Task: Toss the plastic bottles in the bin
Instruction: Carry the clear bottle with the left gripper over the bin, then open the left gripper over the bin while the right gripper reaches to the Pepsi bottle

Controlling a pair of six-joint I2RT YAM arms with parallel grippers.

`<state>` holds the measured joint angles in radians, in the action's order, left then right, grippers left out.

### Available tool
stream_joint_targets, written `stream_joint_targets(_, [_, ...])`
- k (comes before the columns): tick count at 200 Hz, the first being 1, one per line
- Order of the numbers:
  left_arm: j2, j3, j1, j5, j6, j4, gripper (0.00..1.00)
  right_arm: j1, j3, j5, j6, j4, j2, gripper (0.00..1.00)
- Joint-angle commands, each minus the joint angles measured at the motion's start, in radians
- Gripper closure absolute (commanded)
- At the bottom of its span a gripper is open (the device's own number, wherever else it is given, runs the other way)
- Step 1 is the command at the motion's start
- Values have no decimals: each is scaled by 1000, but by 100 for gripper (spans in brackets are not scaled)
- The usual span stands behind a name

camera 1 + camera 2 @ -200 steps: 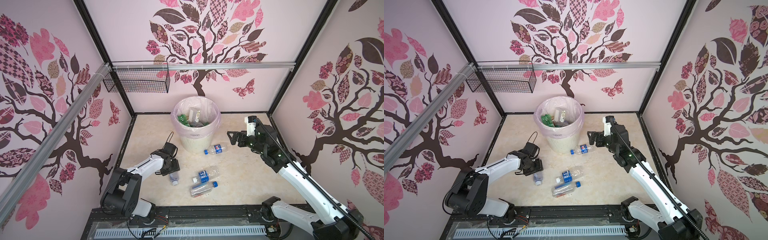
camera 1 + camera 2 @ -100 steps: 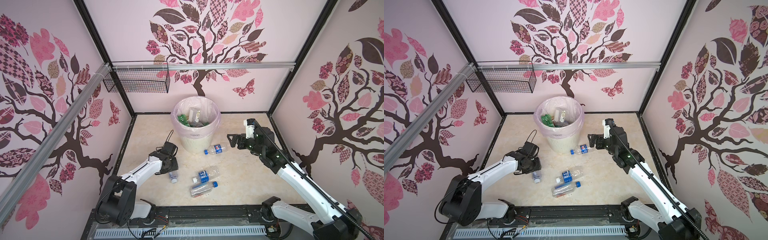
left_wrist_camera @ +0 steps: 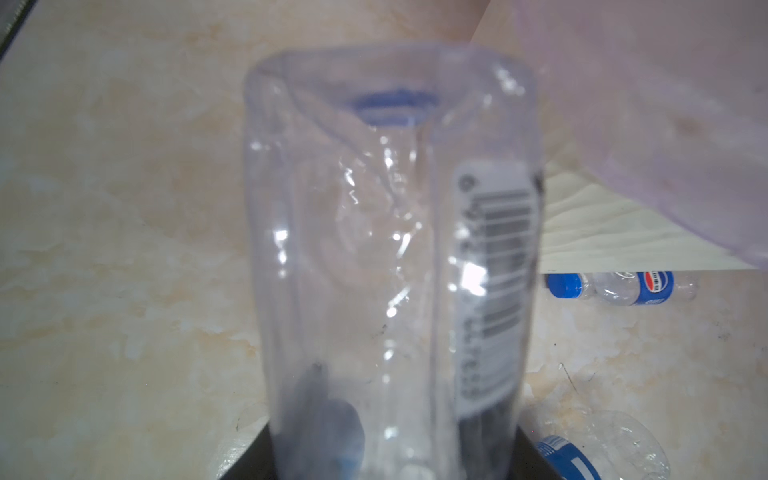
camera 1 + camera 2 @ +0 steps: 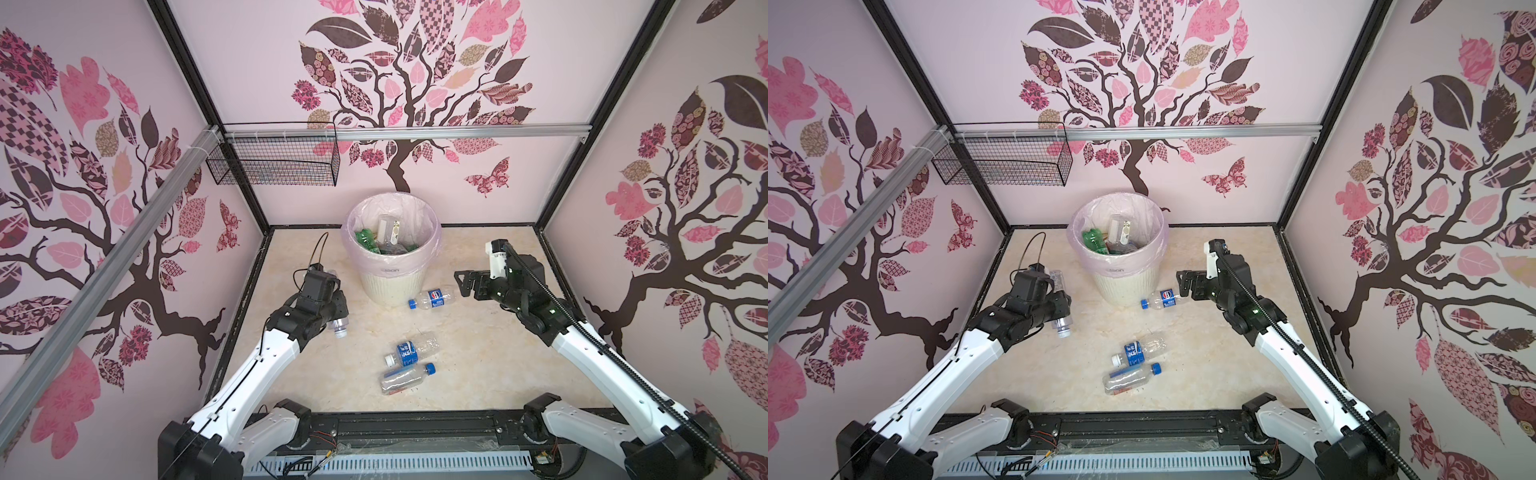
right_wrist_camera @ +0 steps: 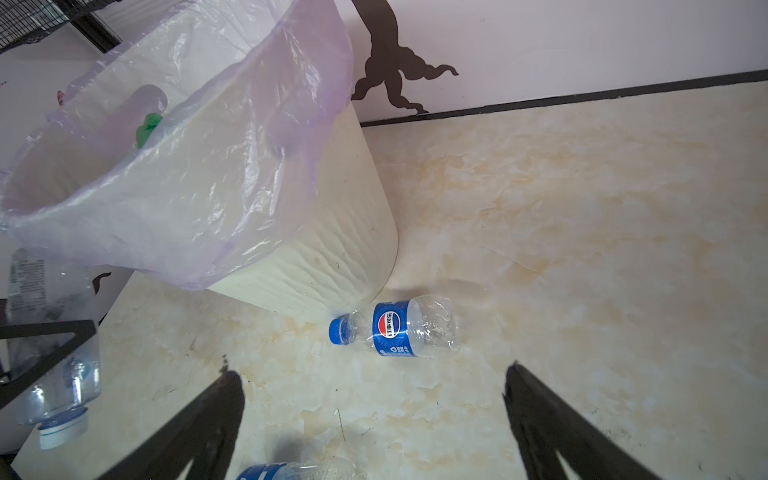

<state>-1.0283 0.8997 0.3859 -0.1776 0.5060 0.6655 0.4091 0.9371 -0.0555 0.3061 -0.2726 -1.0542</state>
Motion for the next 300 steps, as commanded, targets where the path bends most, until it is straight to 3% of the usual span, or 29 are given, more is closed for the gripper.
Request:
stream_joint_targets(1, [72,45,-5,-46,-47,-38,48,0,8,1,-13,-19,-16,0])
stream_joint_targets(75, [353,-24,-9,20,-120,-192,41,0,10,-5,-10,-31,-37,0])
stream_joint_targets(163, [345,21,-9,160,-217,-266,41,0,-8,-3,2,-35,-30,0])
stream_joint_targets(216, [69,285,-10,292,-252,-376,40,0,-31,-13,17,-23,-24,0])
stream_joint_targets(262, [-380,710,-21,366,-175,-449,39,0,-56,6,38,-34,3,0])
stream_joint_targets(281, [-565,931,-37,339,-110,-282,15,-1,-48,37,55,-79,-1,0])
stream_joint_targets(300, [-661,1082,-53,378,-122,-110,13,0,-38,47,59,-129,-10,0])
